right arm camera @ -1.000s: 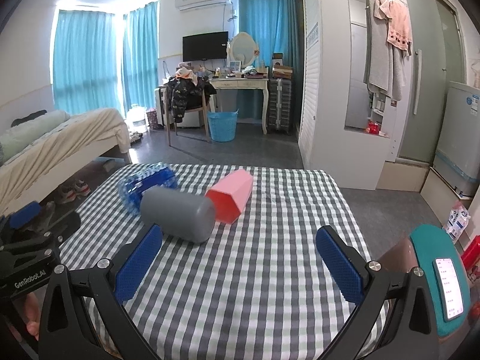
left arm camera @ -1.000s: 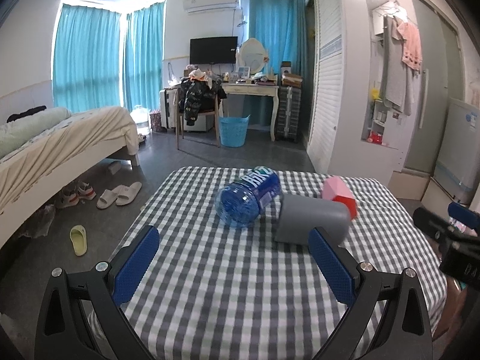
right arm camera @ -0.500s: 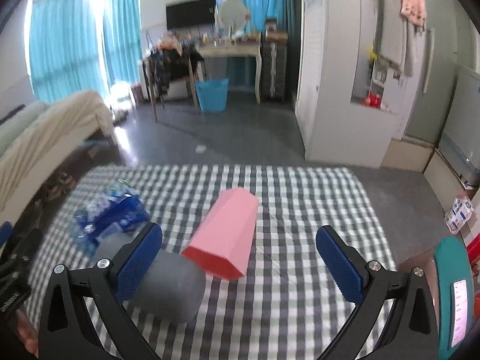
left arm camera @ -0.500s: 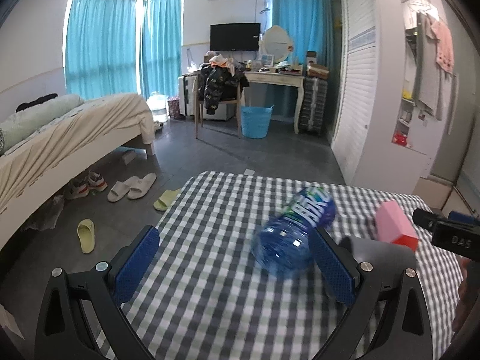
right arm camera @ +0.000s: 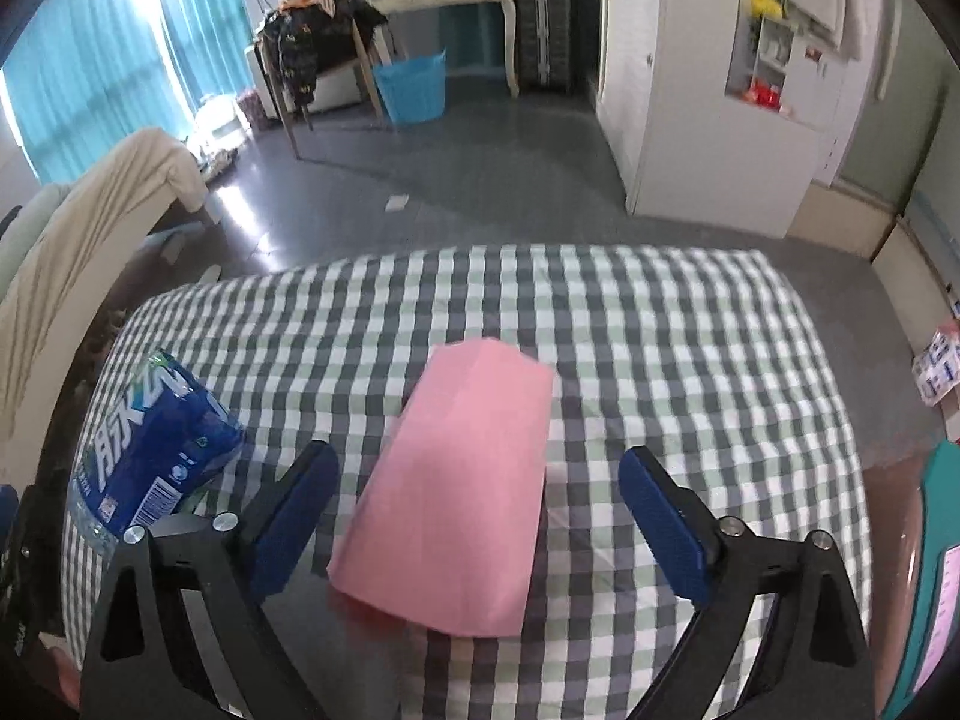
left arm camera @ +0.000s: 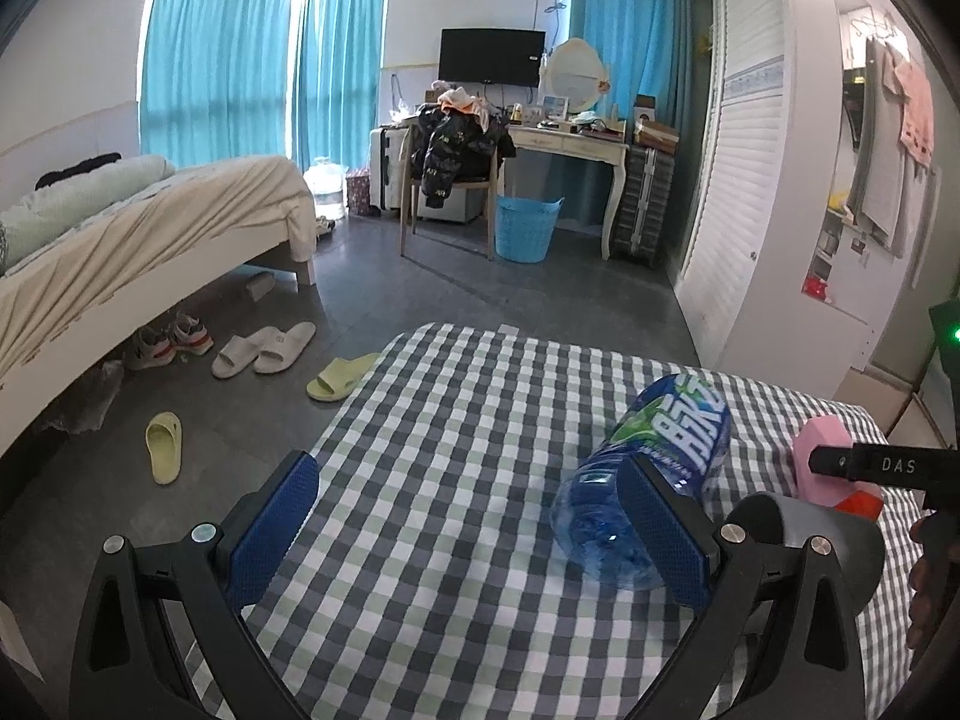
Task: Flip cup upside down
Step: 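Reach the right gripper to the pink hexagonal cup and close on it, then lift the pink cup with the right gripper toward the left gripper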
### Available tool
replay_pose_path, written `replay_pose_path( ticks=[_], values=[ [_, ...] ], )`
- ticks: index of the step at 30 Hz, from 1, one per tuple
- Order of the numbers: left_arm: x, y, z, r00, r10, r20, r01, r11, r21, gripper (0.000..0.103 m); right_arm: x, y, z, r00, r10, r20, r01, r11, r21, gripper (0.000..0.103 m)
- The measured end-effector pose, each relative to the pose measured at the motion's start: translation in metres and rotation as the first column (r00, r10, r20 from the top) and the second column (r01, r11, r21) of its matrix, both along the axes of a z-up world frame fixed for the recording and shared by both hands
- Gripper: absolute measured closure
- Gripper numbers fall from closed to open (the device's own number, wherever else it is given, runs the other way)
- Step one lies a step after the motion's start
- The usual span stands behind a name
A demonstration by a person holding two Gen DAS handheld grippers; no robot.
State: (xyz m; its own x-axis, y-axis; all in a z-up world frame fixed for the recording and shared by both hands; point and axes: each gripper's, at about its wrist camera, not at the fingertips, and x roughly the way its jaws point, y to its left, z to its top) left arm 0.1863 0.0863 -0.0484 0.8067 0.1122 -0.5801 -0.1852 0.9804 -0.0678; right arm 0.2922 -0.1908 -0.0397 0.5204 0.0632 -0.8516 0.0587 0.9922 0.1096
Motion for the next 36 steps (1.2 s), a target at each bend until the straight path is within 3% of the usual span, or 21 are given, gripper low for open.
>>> replay_pose_path(
  ticks=[2,11,20,26,36],
  values=[
    [0.001,0.005,-0.002,1.000,0.007,-0.006,-0.007,1.000,-0.011,0.000,0.002,-0.003,-0.007,0.999,0.002,-0.032,-0.002,1.000,0.021,0.022],
    [0.000,0.011,-0.004,1.000,0.013,-0.010,-0.013,1.000,-0.016,0.000,0.017,0.004,-0.024,0.995,0.032,-0.093,-0.025,0.996,0.080,0.033],
    [-0.006,0.007,0.002,1.000,0.018,-0.002,-0.018,1.000,-0.011,0.000,0.008,-0.018,-0.007,0.999,0.001,-0.037,0.003,0.992,0.128,0.041],
    [-0.019,0.000,0.014,1.000,0.009,0.020,-0.009,1.000,-0.006,0.000,-0.016,-0.028,0.011,1.000,0.006,-0.009,-0.005,0.995,0.098,0.043],
    [-0.060,-0.020,0.037,0.997,-0.022,0.078,0.021,1.000,0.005,0.000,-0.091,-0.044,0.009,1.000,-0.010,-0.025,0.012,0.994,0.108,0.043]
  ],
)
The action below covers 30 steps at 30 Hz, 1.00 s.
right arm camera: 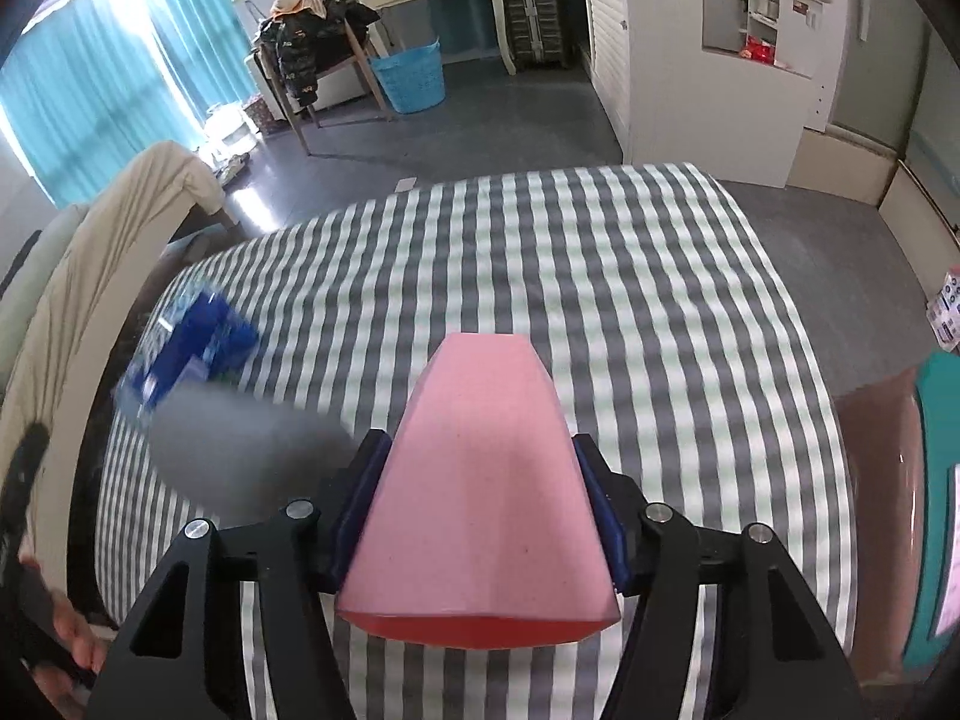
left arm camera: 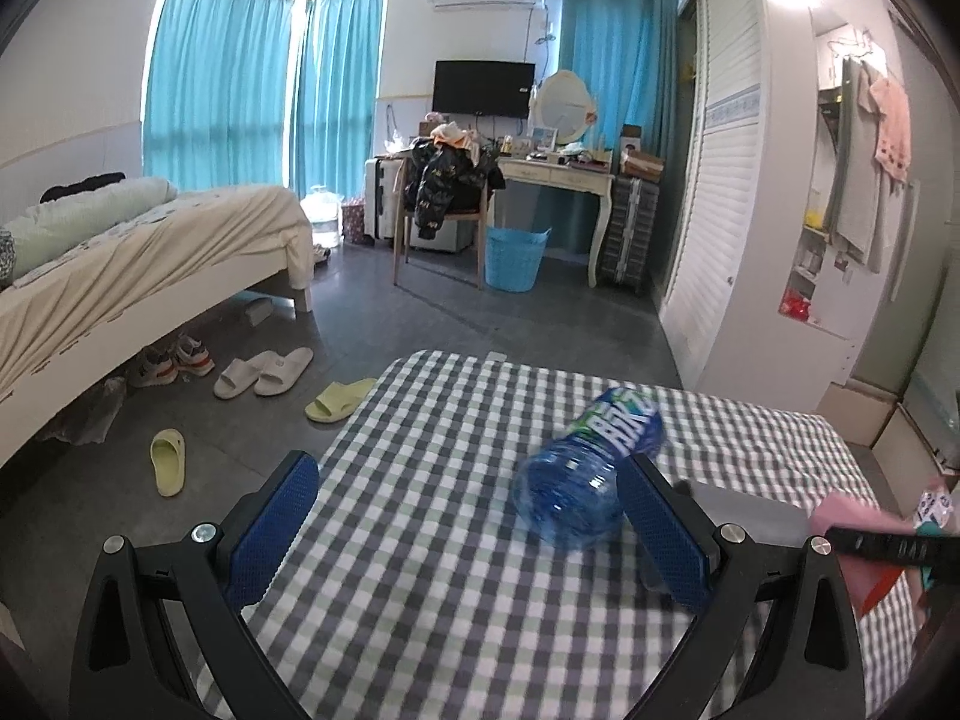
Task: Flip cup upside down
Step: 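Lift the pink cup with the right gripper toward the left gripper, then close the left gripper on the pink cup while the right gripper releases it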
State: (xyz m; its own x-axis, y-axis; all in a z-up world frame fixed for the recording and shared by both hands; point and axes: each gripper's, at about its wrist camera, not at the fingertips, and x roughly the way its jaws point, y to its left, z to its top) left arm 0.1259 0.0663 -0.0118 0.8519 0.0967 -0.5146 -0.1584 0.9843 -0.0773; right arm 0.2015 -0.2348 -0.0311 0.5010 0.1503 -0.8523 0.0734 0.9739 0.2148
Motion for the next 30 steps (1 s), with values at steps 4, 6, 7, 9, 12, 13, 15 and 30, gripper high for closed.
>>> replay_pose_path(
  ticks=[4,6,7,9,12,13,15,30],
  values=[
    [-0.019,-0.011,0.005,0.999,-0.032,0.008,0.032,0.999,-0.002,0.000,-0.037,0.016,-0.003,0.999,0.049,-0.015,-0.049,0.999,0.018,0.043],
    [-0.029,-0.017,0.007,0.999,-0.049,0.011,0.049,0.999,0.002,0.000,-0.052,0.025,-0.005,0.997,0.070,-0.018,-0.069,0.997,0.029,0.043],
    [-0.033,-0.018,0.008,0.998,-0.056,0.011,0.055,0.998,0.005,0.000,-0.060,0.030,-0.006,0.997,0.082,-0.018,-0.081,0.996,0.035,0.043],
    [-0.041,-0.022,0.009,0.998,-0.065,0.008,0.065,0.998,0.010,0.000,-0.074,0.043,-0.007,0.994,0.104,-0.015,-0.104,0.994,0.037,0.043],
    [-0.052,-0.021,0.009,0.998,-0.067,0.008,0.067,0.998,0.016,0.000,-0.085,0.061,-0.008,0.992,0.130,-0.008,-0.129,0.991,0.036,0.043],
    [-0.056,-0.019,0.009,0.998,-0.066,0.007,0.066,0.998,0.017,0.000,-0.089,0.067,-0.008,0.990,0.138,-0.004,-0.138,0.990,0.036,0.043],
    [-0.062,-0.016,0.009,0.998,-0.063,0.004,0.063,0.998,0.021,0.000,-0.093,0.075,-0.008,0.989,0.149,0.004,-0.149,0.988,0.028,0.043],
    [-0.072,-0.020,0.011,0.999,-0.041,-0.032,0.044,0.996,0.075,0.000,-0.109,0.101,-0.009,0.974,0.215,0.075,-0.206,0.972,-0.116,0.025]
  ],
)
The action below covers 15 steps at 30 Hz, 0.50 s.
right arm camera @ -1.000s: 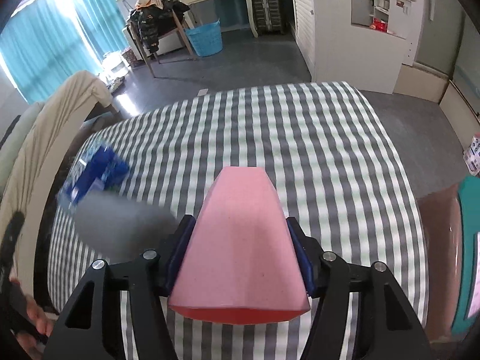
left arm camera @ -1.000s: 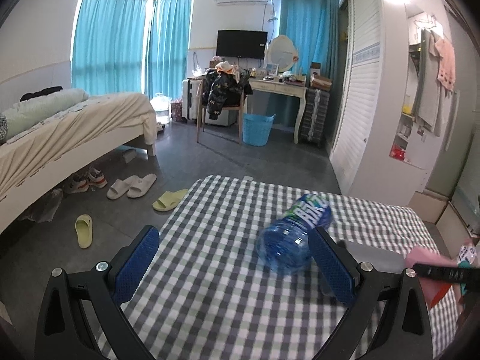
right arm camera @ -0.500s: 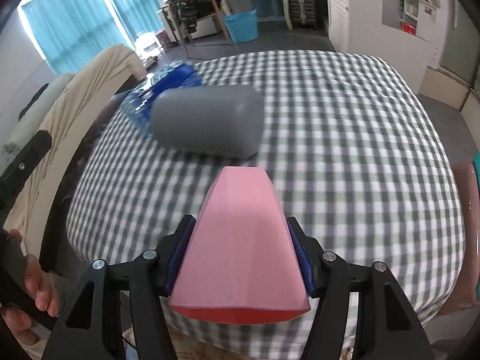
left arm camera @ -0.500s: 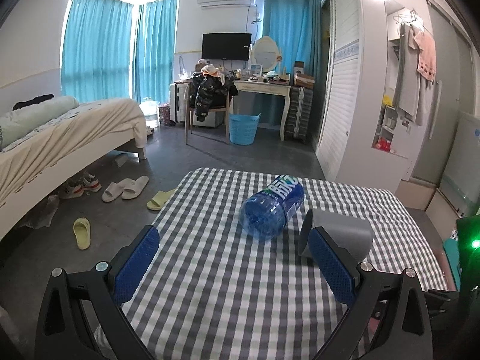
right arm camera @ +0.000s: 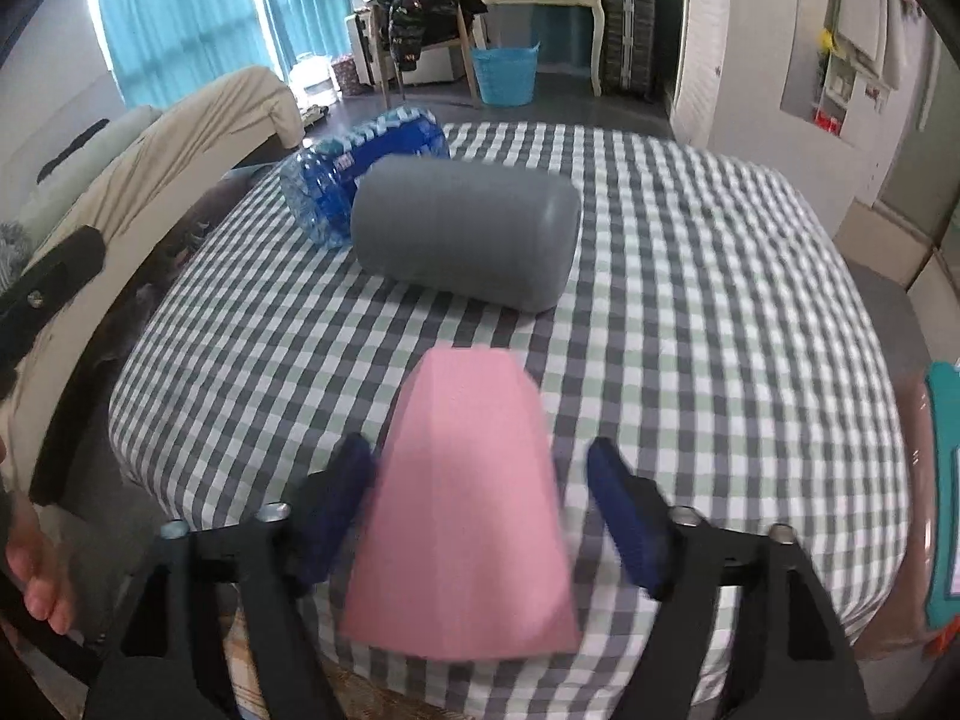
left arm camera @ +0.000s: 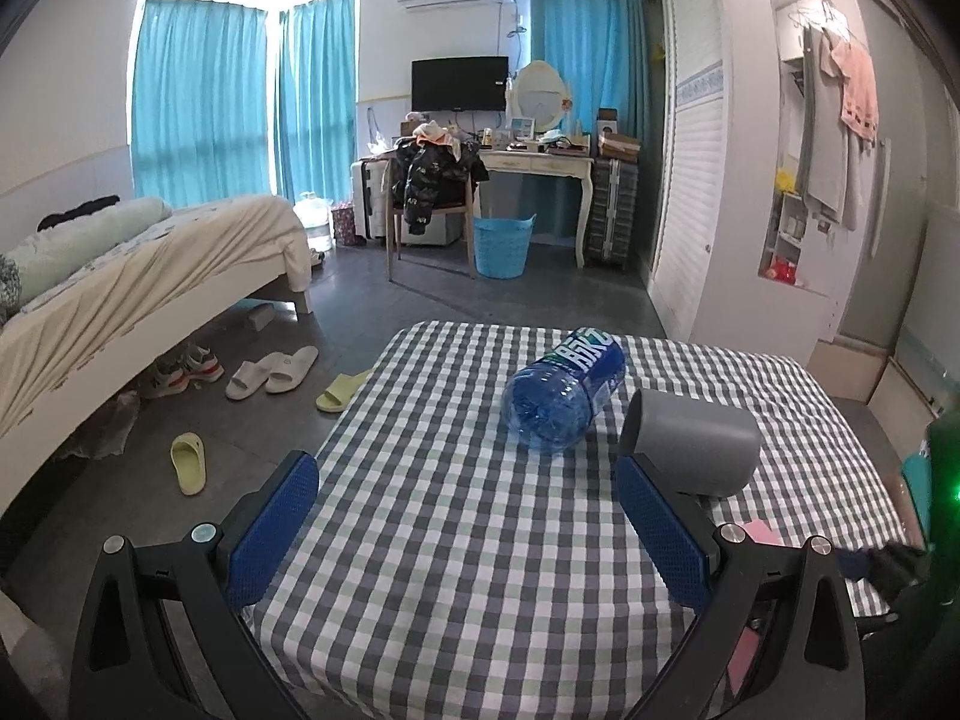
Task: Flip cup upside down
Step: 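Close the left gripper on the pink cup while the right gripper releases it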
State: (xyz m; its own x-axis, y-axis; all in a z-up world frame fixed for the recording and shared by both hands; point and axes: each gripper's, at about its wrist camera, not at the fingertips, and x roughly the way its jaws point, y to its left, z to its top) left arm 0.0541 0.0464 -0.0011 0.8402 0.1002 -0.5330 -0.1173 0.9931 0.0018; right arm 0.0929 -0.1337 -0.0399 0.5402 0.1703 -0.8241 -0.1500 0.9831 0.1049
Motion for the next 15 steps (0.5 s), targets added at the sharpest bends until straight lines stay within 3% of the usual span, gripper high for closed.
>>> replay_pose_path(
  ticks=[8,15],
  values=[
    [0.006,-0.028,0.003,0.999,-0.016,-0.032,0.017,0.999,0.039,0.000,-0.016,-0.035,0.043,0.991,0.011,0.130,-0.010,1.000,-0.010,0.018],
    [0.024,-0.064,0.004,0.985,-0.077,-0.156,0.077,0.997,-0.004,0.000,-0.022,-0.092,0.069,0.967,-0.048,0.251,0.063,0.997,-0.054,0.018]
  ],
)
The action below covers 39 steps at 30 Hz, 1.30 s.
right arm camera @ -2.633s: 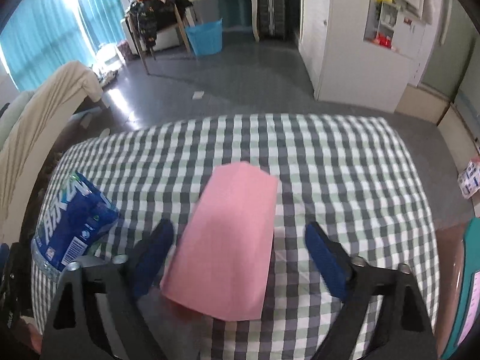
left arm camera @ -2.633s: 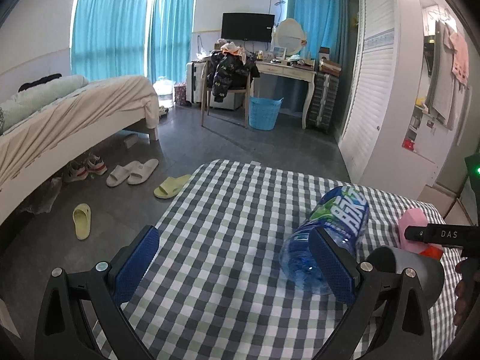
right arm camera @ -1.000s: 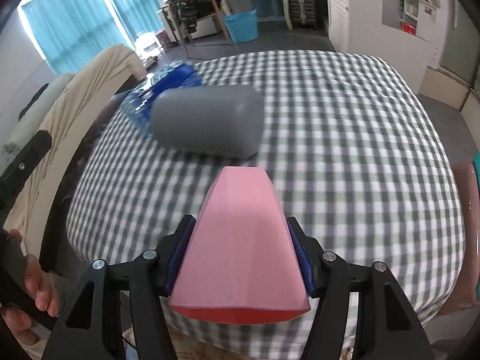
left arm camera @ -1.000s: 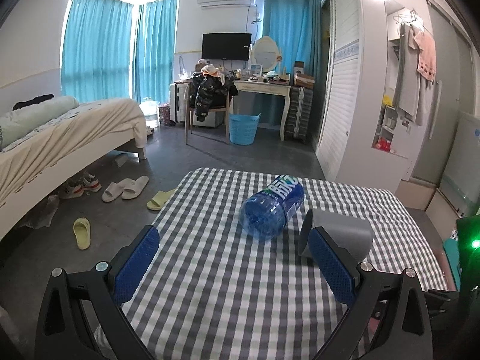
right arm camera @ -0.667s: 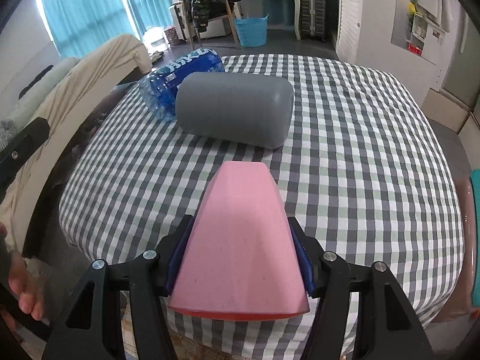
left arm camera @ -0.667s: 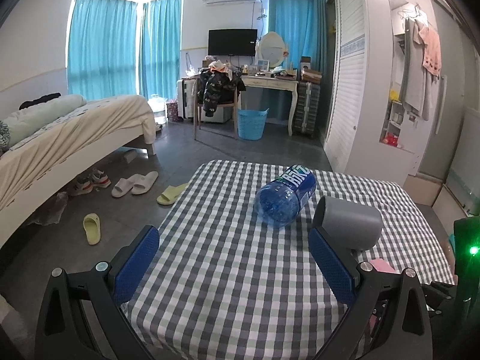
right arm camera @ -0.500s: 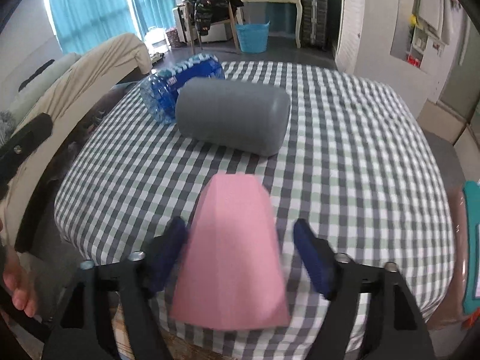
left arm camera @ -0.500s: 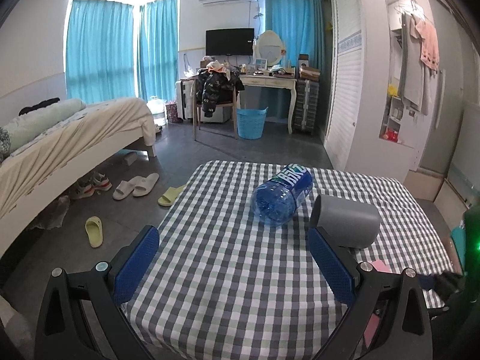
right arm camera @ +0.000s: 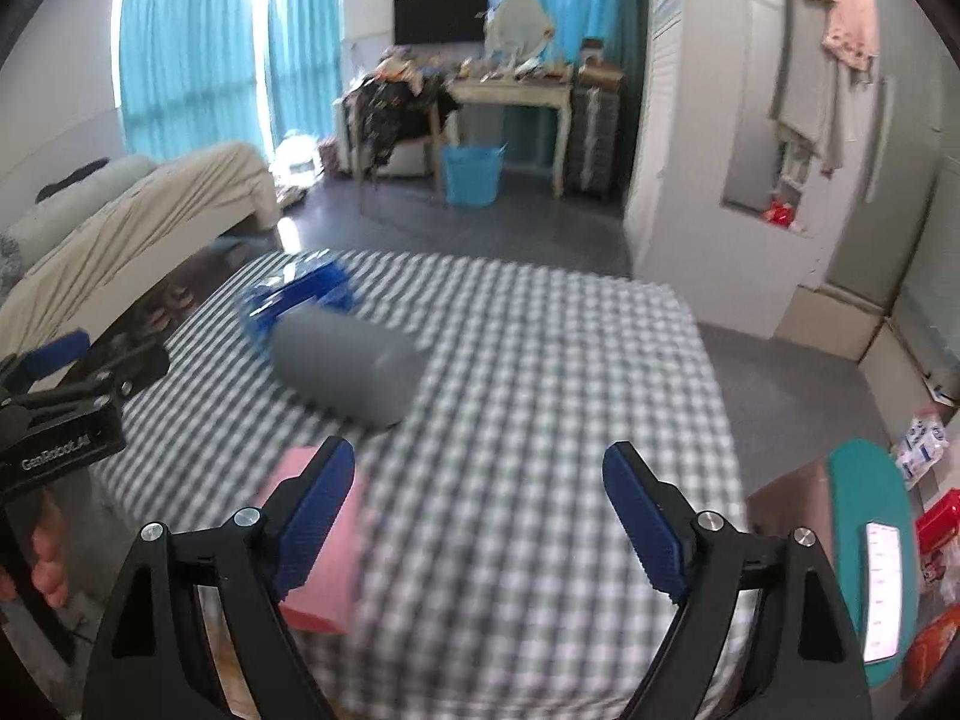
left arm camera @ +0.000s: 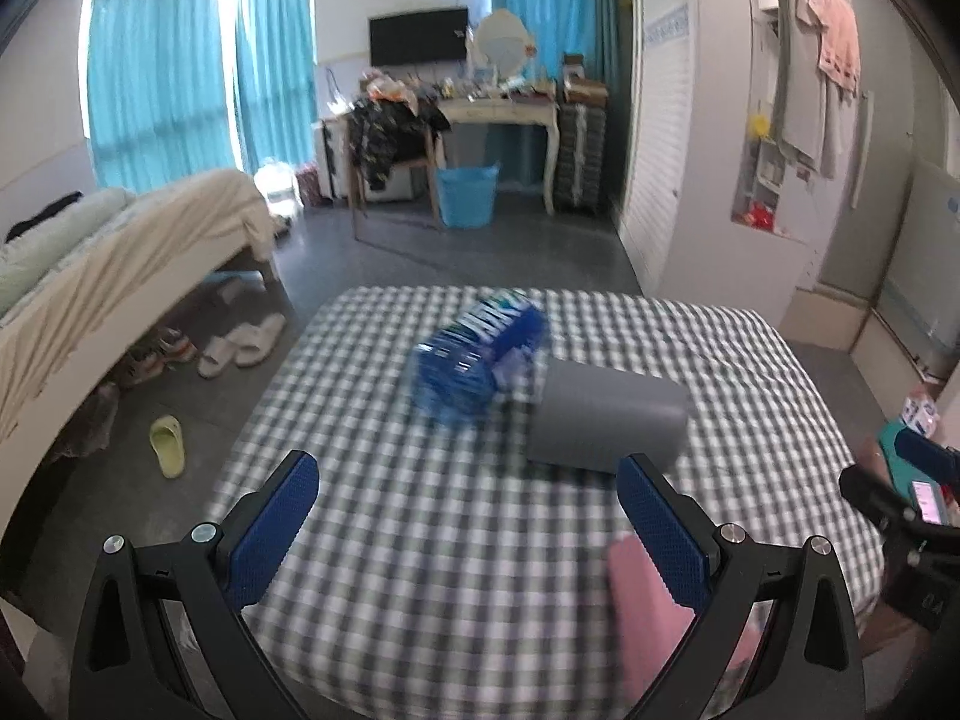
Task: Flip cup upside down
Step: 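Close the left gripper on the pink cup while the right gripper releases it, then rotate the pink cup in the left gripper until its closed base faces up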
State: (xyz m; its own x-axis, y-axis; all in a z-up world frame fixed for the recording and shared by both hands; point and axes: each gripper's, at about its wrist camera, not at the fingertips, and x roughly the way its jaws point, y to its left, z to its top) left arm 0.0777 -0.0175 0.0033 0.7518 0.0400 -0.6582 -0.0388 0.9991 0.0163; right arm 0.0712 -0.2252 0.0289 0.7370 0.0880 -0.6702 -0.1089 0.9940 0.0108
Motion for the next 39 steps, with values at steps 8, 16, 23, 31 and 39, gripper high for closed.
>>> replay_pose_path(
  ticks=[8,16,23,31,39],
  values=[
    [0.022,-0.053,-0.018,0.988,-0.085,-0.127,0.089,0.996,0.024,0.000,0.012,-0.054,-0.012,0.997,-0.074,-0.019,0.075,0.995,0.066,0.018],
    [0.032,-0.078,-0.049,0.956,-0.134,-0.261,0.146,0.989,0.028,0.002,0.022,-0.067,-0.031,0.996,-0.072,-0.052,0.077,0.991,0.109,0.018],
    [0.041,-0.083,-0.067,0.928,-0.153,-0.341,0.171,0.985,0.021,0.002,0.029,-0.059,-0.045,0.995,-0.043,-0.085,0.053,0.991,0.122,0.018],
    [0.050,-0.079,-0.087,0.889,-0.183,-0.420,0.186,0.982,-0.034,0.019,0.031,-0.060,-0.050,0.994,-0.059,-0.094,0.070,0.990,0.119,0.018],
    [0.050,-0.082,-0.082,0.884,-0.213,-0.415,0.201,0.977,-0.073,0.040,0.031,-0.060,-0.049,0.993,-0.067,-0.093,0.077,0.990,0.116,0.018]
  ],
)
